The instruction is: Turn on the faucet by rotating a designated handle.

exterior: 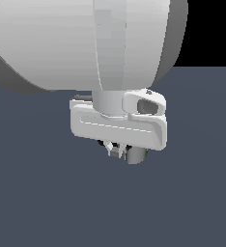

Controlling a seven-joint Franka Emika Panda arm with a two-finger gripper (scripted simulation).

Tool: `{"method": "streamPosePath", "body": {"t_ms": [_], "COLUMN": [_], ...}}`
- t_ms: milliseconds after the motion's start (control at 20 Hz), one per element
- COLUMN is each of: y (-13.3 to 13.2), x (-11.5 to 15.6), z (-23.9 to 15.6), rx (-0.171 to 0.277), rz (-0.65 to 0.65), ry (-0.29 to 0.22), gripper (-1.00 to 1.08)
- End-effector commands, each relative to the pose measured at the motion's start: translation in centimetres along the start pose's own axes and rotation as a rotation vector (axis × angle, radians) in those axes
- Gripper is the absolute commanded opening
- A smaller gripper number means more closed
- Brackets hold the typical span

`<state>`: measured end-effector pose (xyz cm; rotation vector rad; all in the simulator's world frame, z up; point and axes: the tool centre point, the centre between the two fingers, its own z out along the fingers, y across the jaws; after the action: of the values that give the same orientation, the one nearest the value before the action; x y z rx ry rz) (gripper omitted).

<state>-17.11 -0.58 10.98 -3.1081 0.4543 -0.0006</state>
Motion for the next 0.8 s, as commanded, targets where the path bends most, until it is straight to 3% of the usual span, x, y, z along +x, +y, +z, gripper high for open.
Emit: {"method": "streamPosePath", "body": {"t_ms": [0, 100, 750], "y": [2.1, 0.8, 5.2], "x": [0.3, 0.1, 4.4], "z": [0.0, 0.0, 0.0], "rx": [0.000, 0.000, -0.001], "rz": [0.026, 0.003, 0.010], "ry": [0.000, 0.000, 0.000], "gripper": [-1.00, -1.00, -1.00]}}
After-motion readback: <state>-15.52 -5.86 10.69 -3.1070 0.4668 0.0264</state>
